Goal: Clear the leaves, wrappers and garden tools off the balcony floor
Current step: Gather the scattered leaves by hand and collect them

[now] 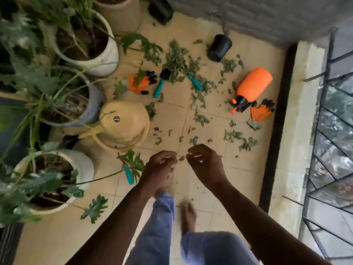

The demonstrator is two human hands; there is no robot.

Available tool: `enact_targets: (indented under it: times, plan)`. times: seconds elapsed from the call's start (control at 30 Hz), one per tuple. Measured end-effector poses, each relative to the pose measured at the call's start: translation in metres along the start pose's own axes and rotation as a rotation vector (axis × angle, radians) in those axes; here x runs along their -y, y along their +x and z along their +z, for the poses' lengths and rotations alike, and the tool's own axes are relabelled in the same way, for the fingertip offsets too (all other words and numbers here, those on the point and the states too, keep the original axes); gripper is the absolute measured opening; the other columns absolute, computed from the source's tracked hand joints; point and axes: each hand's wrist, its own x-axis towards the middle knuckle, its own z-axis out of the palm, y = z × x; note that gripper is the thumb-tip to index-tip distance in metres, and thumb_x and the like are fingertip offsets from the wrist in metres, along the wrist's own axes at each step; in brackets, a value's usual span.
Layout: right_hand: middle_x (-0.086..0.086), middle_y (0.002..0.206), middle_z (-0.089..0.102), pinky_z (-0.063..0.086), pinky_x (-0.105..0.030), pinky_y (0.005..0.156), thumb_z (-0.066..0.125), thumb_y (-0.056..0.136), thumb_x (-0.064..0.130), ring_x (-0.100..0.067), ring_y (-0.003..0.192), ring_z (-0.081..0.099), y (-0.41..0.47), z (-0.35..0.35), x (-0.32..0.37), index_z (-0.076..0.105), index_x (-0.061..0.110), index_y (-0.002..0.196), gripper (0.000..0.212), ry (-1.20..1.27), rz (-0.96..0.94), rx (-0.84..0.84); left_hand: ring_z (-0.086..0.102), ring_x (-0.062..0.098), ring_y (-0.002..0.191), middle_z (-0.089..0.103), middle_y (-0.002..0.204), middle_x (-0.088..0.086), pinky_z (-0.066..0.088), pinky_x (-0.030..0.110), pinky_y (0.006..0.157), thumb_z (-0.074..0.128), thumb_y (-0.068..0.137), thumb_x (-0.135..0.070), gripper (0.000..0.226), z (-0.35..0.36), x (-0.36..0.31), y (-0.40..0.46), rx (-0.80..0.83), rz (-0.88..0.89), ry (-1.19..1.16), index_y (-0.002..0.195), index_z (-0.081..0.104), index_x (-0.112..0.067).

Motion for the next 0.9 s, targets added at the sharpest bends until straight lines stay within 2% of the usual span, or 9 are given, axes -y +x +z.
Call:
enact_targets:
  times: [0.17,0.27,0.33,0.43,0.5,0.57,0.63,0.77,0.9]
  plan:
    - [0.008,0.099,0.074,0.051,-0.017,0.076,0.070,0.093,0.024,-0.009,0.089,0.070,0.044,-0.037,-0.018,0.074,0.019,0.108,0.016,0.012,0.044,0.016,0.069,0.021,0.092,0.077,0.108,0.003,0.051,0.031,0.076,0.057,0.103,-0.025,0.015,0.040,-0.038,0.031,0.021,0.020,0.064,0.109,0.071,-0.025]
    - [0.015,0.089,0.071,0.038,0.003,0.063,0.070,0.091,0.028,0.022,0.073,0.060,0.069,-0.062,-0.046,0.074,0.027,0.104,0.013,-0.025,0.054,-0.009,0.071,0.021,0.097,0.077,0.106,-0.004,0.053,0.035,0.081,0.057,0.103,-0.029,0.014,0.072,-0.050,0.048,0.045,0.013,0.095,0.108,0.070,-0.030]
    - [0.019,0.085,0.069,0.030,0.009,0.064,0.069,0.089,0.028,0.034,0.065,0.048,0.086,-0.076,-0.070,0.074,0.029,0.101,0.013,-0.056,0.076,-0.008,0.072,0.021,0.098,0.077,0.105,-0.006,0.054,0.036,0.083,0.057,0.103,-0.030,0.015,0.096,-0.056,0.060,0.055,0.002,0.114,0.109,0.071,-0.030]
    - [0.015,0.086,0.072,0.039,0.000,0.066,0.068,0.088,0.028,0.020,0.072,0.060,0.112,-0.099,-0.110,0.076,0.028,0.102,0.016,-0.055,0.151,0.117,0.072,0.024,0.100,0.077,0.104,-0.003,0.055,0.038,0.086,0.055,0.104,-0.026,0.018,0.134,-0.058,0.078,0.022,-0.044,0.094,0.109,0.071,-0.028]
    - [0.006,0.099,0.075,0.051,-0.027,0.094,0.067,0.089,0.033,-0.007,0.097,0.069,0.127,-0.115,-0.139,0.075,0.027,0.104,0.019,-0.048,0.232,0.198,0.072,0.025,0.102,0.077,0.108,0.001,0.055,0.038,0.088,0.052,0.105,-0.024,0.022,0.165,-0.058,0.086,-0.020,-0.093,0.059,0.116,0.071,-0.022]
    - [-0.002,0.113,0.073,0.044,-0.042,0.108,0.066,0.089,0.033,-0.024,0.114,0.064,0.140,-0.131,-0.165,0.075,0.027,0.103,0.018,-0.118,0.247,0.219,0.072,0.026,0.103,0.076,0.112,0.005,0.055,0.039,0.090,0.050,0.107,-0.024,0.026,0.197,-0.057,0.092,-0.042,-0.157,0.016,0.122,0.070,-0.018]
    - [-0.004,0.118,0.071,0.045,-0.039,0.107,0.064,0.090,0.028,-0.027,0.116,0.063,0.154,-0.147,-0.194,0.074,0.026,0.105,0.018,-0.158,0.238,0.215,0.071,0.027,0.105,0.076,0.113,0.006,0.054,0.042,0.094,0.049,0.108,-0.024,0.026,0.230,-0.055,0.101,-0.039,-0.213,-0.021,0.123,0.069,-0.016]
    - [-0.002,0.107,0.075,0.054,-0.034,0.088,0.062,0.090,0.026,-0.027,0.102,0.069,0.188,-0.165,-0.257,0.072,0.020,0.103,0.017,-0.205,0.292,0.145,0.072,0.026,0.104,0.076,0.112,0.005,0.057,0.041,0.091,0.053,0.105,-0.023,0.023,0.288,-0.047,0.137,0.000,-0.243,0.001,0.119,0.070,-0.017]
    - [-0.014,0.119,0.068,0.050,-0.039,0.093,0.064,0.092,0.024,-0.035,0.112,0.061,0.230,-0.156,-0.339,0.064,0.015,0.123,0.032,-0.298,0.324,0.092,0.073,0.027,0.100,0.077,0.107,0.005,0.056,0.041,0.093,0.055,0.104,-0.025,0.022,0.330,-0.024,0.199,0.042,-0.285,0.029,0.118,0.071,-0.019]
